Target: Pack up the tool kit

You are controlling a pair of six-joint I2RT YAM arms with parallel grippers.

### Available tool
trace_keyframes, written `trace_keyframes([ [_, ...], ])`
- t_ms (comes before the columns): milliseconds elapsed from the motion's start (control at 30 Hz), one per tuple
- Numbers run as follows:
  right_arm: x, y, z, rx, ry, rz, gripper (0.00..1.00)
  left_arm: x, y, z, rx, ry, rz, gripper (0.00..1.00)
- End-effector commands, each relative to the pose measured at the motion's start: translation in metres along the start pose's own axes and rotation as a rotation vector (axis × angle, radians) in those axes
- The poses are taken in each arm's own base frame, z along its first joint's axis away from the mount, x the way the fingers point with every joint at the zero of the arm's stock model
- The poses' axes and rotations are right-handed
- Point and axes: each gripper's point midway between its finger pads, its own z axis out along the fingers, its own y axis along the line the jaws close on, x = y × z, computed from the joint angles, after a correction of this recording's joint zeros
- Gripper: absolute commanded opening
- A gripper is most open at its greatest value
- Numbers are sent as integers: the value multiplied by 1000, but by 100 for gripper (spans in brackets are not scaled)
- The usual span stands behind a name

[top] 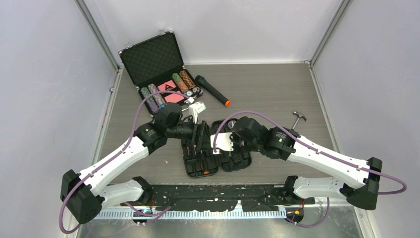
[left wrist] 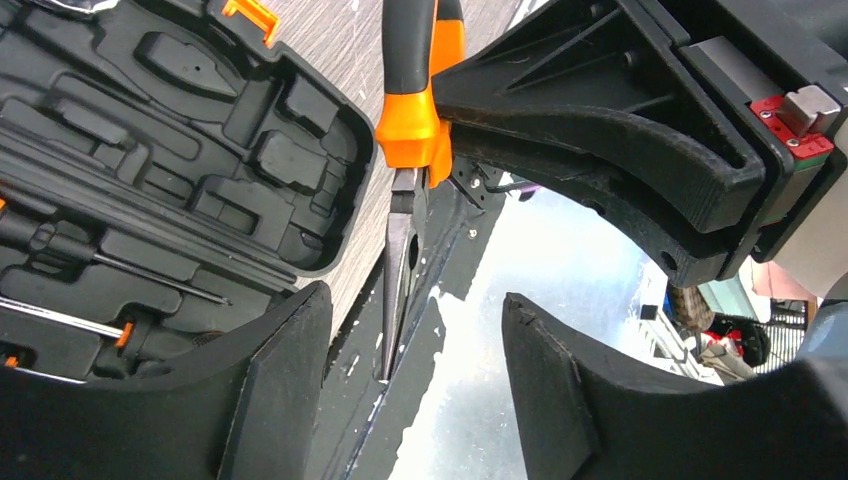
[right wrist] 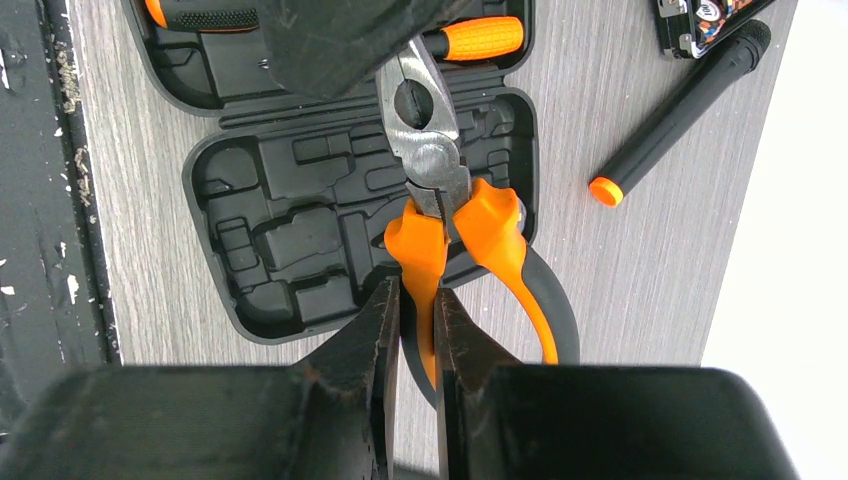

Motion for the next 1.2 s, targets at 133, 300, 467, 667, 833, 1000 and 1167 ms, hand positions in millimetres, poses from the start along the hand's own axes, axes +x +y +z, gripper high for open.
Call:
trace_keyframes([
  [133, -26, -25, -19, 101, -112, -33, 5, -11, -23, 7, 98, 2, 69, 52],
  [300, -33, -27, -22, 117, -149, -34, 5, -2, -24, 15, 113, 40, 84, 48],
  [467, -31, -27, -23, 126, -152, -39, 5, -2, -24, 16, 112, 31, 115, 24],
  [667, -34, -29, -23, 153, -186, -46, 6, -5, -25, 11, 118, -17, 198, 0],
  [833, -39, -30, -25, 182, -238, -32, 22, -5, -16, 10, 91, -67, 265, 0],
  [1000, -42, -33, -32, 234, -299, 18, 51, -9, -7, 8, 49, -124, 322, 0],
  [1167, -39, -37, -38, 278, -317, 115, 63, -15, 4, 7, -14, -153, 364, 0],
])
